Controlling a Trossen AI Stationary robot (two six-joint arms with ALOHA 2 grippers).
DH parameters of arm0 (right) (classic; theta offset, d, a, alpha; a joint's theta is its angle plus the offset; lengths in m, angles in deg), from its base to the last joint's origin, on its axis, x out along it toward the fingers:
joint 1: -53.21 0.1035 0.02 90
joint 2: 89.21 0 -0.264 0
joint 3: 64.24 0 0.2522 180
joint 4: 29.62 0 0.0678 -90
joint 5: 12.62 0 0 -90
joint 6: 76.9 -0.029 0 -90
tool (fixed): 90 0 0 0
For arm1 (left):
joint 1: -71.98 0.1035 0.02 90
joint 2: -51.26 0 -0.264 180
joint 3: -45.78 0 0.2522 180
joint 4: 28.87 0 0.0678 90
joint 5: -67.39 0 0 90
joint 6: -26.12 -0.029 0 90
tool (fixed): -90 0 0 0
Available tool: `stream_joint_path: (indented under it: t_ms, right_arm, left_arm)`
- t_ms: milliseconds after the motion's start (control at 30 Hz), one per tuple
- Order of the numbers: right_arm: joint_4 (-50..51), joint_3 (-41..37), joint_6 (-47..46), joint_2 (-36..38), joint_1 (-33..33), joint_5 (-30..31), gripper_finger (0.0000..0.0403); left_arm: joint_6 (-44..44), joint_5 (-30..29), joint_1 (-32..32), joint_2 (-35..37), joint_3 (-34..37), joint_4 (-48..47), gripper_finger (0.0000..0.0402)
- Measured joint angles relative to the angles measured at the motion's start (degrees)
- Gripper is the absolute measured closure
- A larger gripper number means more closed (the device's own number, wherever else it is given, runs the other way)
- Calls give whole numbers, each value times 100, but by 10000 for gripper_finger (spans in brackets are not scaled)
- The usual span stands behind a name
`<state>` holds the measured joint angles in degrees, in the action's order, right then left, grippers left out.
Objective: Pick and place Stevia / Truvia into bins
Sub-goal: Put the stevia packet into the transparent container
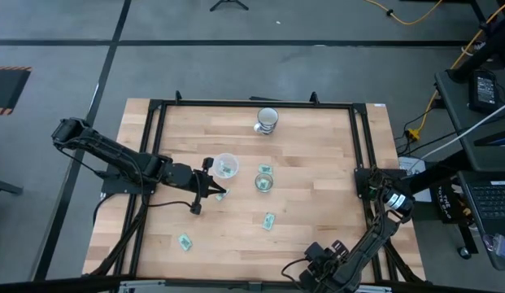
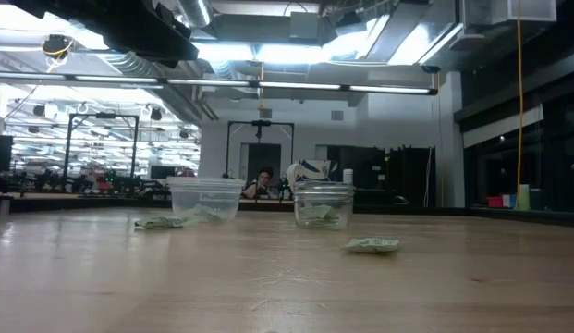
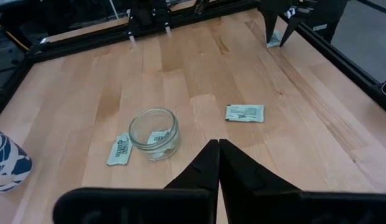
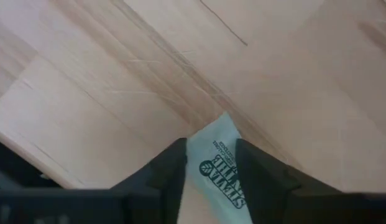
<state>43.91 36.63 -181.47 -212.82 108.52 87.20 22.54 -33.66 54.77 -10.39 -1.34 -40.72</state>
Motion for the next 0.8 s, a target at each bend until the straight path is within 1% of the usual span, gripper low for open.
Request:
stream_joint_path:
  t_ms: [133, 267, 300, 567, 800]
  right_arm:
    - [-37, 0, 2, 0, -2, 2, 320]
    - [-5, -2, 9, -9, -2, -11, 386]
    - [-1, 0, 27, -9, -2, -15, 393]
    - [25, -26, 332, 106, -5, -19, 399]
    - [423, -26, 738, 574, -9, 624, 401]
  left_arm:
    - [0, 0, 2, 0, 0, 0, 396]
    - [0, 0, 1, 0, 2, 0, 396]
    - [0, 0, 0, 0, 1, 0, 396]
    - [-10, 0, 1, 0, 0, -29, 396]
    - [-10, 0, 0, -2, 2, -46, 396]
